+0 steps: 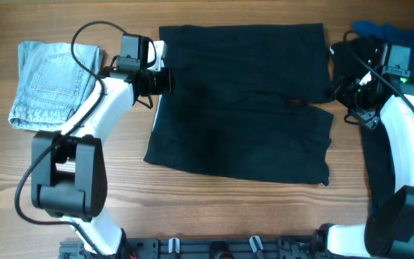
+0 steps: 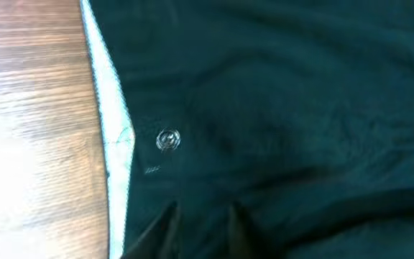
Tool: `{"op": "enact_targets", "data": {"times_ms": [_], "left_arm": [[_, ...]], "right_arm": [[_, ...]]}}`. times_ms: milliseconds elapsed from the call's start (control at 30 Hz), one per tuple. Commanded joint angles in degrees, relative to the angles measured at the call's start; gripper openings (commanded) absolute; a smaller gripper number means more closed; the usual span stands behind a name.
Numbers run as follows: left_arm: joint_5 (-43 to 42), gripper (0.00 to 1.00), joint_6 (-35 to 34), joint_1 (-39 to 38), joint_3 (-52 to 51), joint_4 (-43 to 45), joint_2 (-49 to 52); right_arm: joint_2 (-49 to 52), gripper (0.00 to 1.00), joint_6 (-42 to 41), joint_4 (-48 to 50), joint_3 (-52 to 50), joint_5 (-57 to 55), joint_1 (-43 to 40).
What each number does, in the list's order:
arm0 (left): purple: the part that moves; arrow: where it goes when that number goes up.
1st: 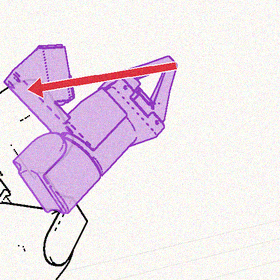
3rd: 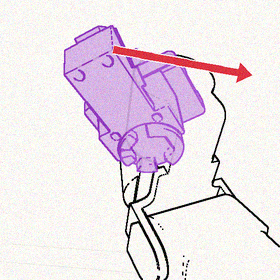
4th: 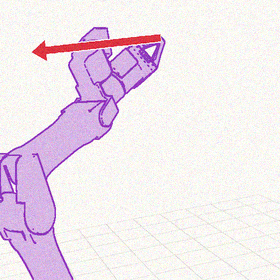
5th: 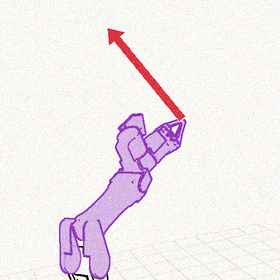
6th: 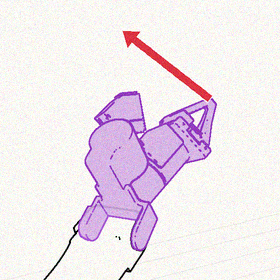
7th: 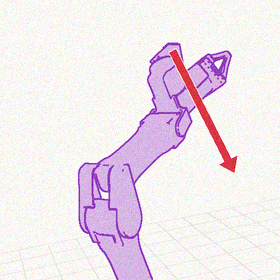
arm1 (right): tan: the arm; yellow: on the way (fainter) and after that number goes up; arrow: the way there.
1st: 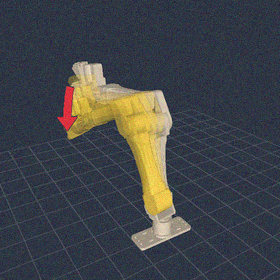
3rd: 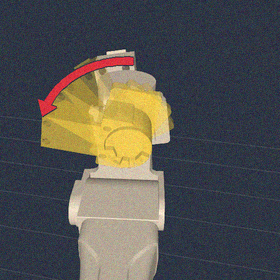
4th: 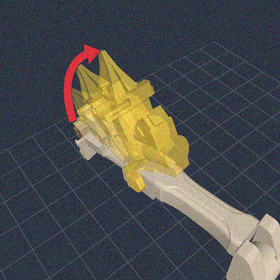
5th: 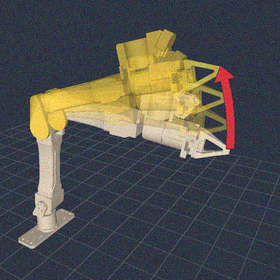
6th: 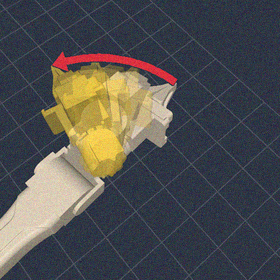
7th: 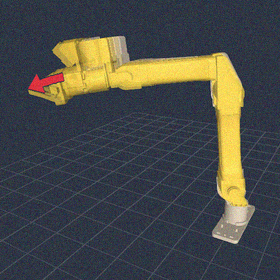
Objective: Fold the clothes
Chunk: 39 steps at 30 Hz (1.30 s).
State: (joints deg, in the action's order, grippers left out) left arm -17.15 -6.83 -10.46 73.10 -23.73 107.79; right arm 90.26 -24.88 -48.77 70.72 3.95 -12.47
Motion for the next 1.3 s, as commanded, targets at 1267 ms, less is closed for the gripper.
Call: {"op": "enact_targets", "data": {"times_ms": [1267], "left_arm": [[6.27, 0.24, -18.88, 0.92, 0.87, 0.17, -17.16]], "right_arm": [[-1.18, 1.00, -0.76, 2.93, 0.13, -1.20, 0.02]]}}
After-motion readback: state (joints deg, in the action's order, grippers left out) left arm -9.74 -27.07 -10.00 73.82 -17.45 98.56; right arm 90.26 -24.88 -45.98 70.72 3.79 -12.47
